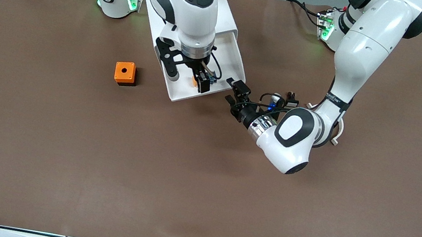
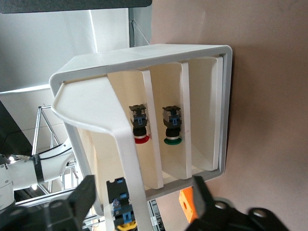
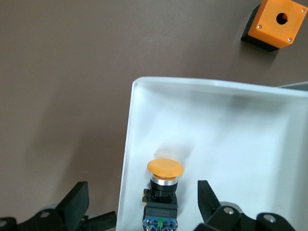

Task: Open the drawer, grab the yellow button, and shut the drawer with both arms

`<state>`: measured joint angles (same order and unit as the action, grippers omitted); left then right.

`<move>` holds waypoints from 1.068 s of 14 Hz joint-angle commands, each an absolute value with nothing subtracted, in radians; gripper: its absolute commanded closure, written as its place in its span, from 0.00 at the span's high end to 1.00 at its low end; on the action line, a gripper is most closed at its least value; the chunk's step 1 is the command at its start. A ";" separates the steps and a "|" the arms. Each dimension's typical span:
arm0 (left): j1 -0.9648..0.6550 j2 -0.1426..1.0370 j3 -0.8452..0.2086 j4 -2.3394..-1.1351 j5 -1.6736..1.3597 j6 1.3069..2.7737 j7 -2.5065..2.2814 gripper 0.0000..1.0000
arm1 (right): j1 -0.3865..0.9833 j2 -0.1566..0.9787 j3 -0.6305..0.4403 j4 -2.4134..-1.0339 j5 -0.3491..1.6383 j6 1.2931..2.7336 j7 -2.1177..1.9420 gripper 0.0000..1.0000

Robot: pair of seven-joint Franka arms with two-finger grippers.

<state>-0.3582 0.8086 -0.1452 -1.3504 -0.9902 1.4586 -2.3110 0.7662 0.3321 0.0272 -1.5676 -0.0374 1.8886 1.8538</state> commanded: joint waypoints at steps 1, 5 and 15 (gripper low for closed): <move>-0.357 0.802 -0.138 -1.310 -0.970 1.460 -2.301 0.99 | 0.791 0.351 0.017 -1.559 -0.055 1.891 1.876 1.00; -0.359 0.799 -0.052 -1.267 -0.953 1.460 -2.252 0.99 | 0.805 0.367 0.018 -1.562 -0.052 1.893 1.884 1.00; -0.356 0.759 0.119 -1.230 -0.891 1.462 -1.861 0.99 | 0.836 0.403 0.018 -1.563 -0.040 1.910 1.913 0.90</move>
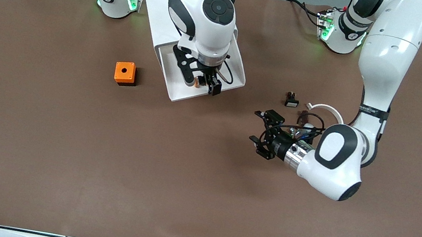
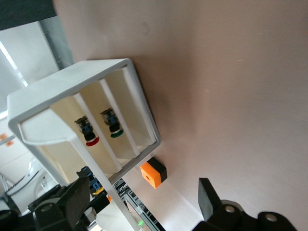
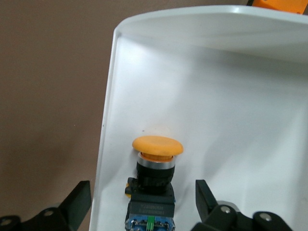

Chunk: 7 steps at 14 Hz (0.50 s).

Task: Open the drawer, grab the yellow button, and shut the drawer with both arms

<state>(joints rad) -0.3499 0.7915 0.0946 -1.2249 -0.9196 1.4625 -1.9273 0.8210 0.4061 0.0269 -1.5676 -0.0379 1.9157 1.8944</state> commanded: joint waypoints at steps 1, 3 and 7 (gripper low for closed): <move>-0.356 0.755 0.135 -1.230 -0.891 1.462 -1.830 0.99 | 0.835 0.403 0.018 -1.563 -0.040 1.910 1.911 0.84; -0.350 0.753 0.161 -1.223 -0.891 1.460 -1.755 0.99 | 0.833 0.403 0.020 -1.563 -0.038 1.904 1.904 0.72; -0.345 0.730 0.213 -1.223 -0.884 1.460 -1.700 0.99 | 0.831 0.400 0.020 -1.559 -0.037 1.887 1.894 0.18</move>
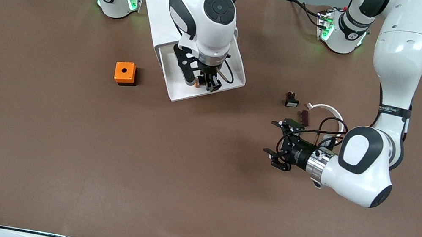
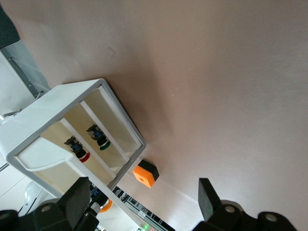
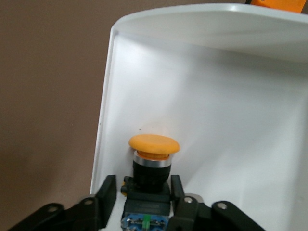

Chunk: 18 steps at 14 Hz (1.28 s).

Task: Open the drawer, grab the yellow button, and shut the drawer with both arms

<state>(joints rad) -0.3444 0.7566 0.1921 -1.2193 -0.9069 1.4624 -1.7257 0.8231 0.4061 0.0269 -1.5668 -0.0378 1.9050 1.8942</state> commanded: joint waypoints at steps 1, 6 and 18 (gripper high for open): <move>-0.348 0.723 0.239 -1.224 -0.879 1.457 -1.695 0.99 | 0.831 0.400 0.020 -1.557 -0.037 1.885 1.893 0.03; -0.359 0.698 0.247 -1.224 -0.756 1.459 -1.593 0.99 | 0.792 0.394 0.017 -1.471 -0.002 1.781 1.784 0.00; -0.365 0.646 0.238 -1.224 -0.531 1.465 -1.202 0.99 | 0.191 0.308 0.009 -1.457 0.038 1.606 0.599 0.00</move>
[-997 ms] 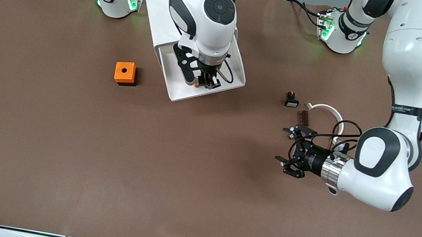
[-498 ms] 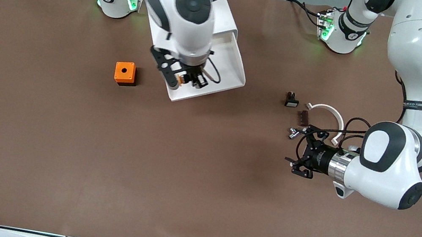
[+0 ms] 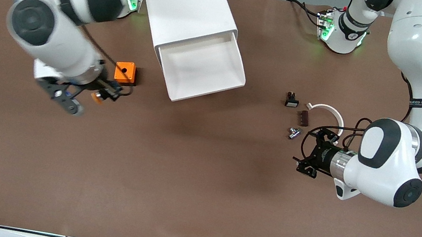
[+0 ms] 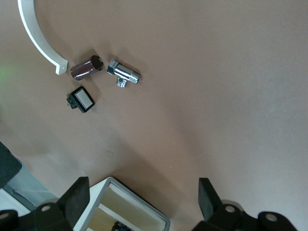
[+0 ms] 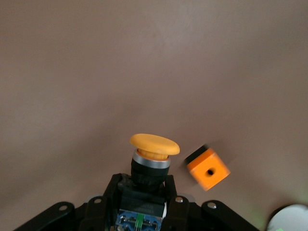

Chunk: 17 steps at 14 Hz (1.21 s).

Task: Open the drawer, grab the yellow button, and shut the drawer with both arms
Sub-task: 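Carry the yellow button with the right gripper and lower it onto the table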

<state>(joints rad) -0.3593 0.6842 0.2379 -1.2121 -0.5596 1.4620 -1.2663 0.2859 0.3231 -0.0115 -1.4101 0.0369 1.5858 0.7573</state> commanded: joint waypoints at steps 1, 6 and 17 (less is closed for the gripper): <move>-0.367 0.634 0.238 -1.226 -0.531 1.466 -1.133 0.99 | 0.134 0.311 0.009 -1.482 0.029 1.641 0.492 0.00; -0.397 0.632 0.239 -1.230 -0.505 1.489 -0.951 0.99 | -0.104 0.359 0.009 -1.577 -0.034 1.871 0.036 0.00; -0.584 0.627 0.236 -1.255 -0.336 1.600 -0.887 0.99 | -0.347 0.684 0.018 -1.583 -0.017 2.338 -0.443 0.00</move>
